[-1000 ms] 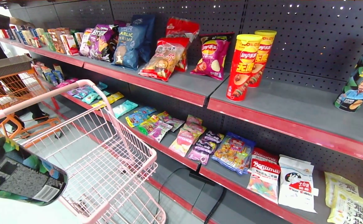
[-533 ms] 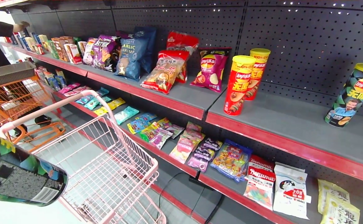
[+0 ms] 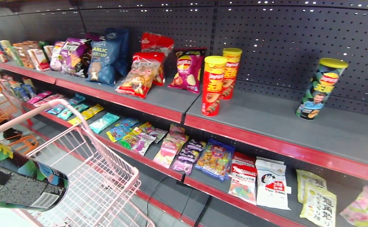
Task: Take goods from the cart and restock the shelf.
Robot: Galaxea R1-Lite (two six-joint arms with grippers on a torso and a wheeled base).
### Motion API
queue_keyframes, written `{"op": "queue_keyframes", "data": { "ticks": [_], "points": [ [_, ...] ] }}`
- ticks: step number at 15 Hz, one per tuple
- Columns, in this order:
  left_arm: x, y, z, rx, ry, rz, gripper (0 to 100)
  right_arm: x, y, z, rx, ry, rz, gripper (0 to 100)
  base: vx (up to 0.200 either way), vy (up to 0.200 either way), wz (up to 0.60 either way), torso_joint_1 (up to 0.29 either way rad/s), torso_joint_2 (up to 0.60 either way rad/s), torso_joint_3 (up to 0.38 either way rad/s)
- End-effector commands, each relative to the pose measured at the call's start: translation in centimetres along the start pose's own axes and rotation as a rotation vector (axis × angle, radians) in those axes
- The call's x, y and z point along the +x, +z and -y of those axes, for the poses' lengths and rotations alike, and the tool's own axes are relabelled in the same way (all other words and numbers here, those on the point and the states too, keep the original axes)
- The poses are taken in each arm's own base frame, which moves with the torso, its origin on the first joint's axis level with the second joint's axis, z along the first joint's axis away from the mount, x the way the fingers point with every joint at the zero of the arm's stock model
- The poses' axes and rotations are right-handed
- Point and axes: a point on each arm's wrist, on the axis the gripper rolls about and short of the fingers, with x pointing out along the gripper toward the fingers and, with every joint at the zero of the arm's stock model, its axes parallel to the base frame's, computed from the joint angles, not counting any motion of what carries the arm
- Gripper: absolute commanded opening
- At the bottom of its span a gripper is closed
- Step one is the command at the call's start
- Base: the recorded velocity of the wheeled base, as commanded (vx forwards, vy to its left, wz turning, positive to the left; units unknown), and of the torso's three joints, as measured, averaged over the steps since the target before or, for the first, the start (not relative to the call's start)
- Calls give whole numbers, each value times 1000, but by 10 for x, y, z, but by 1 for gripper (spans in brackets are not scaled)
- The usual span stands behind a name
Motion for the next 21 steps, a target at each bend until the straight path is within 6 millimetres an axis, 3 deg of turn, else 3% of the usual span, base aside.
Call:
{"op": "queue_keyframes", "data": {
  "ticks": [1, 6, 9, 18, 21],
  "points": [
    [0, -2, 0, 1, -4, -4, 0, 0, 0, 0, 0, 1, -1, 100, 0, 0, -600, 7, 2, 2],
    [-4, -7, 3, 30, -1, 1, 0, 0, 0, 0, 0, 1, 1, 100, 0, 0, -600, 2, 1, 2],
    [-7, -11, 4, 38, -1, 0, 0, 0, 0, 0, -2, 1, 1, 100, 0, 0, 0, 0, 0, 0],
    [-10, -16, 7, 41, -2, 5, 0, 0, 0, 0, 0, 1, 1, 100, 200, 0, 0, 1, 0, 3],
    [-16, -17, 10, 57, -2, 26, 0, 0, 0, 0, -5, 3, 1, 100, 0, 0, 0, 0, 0, 0]
  ]
}}
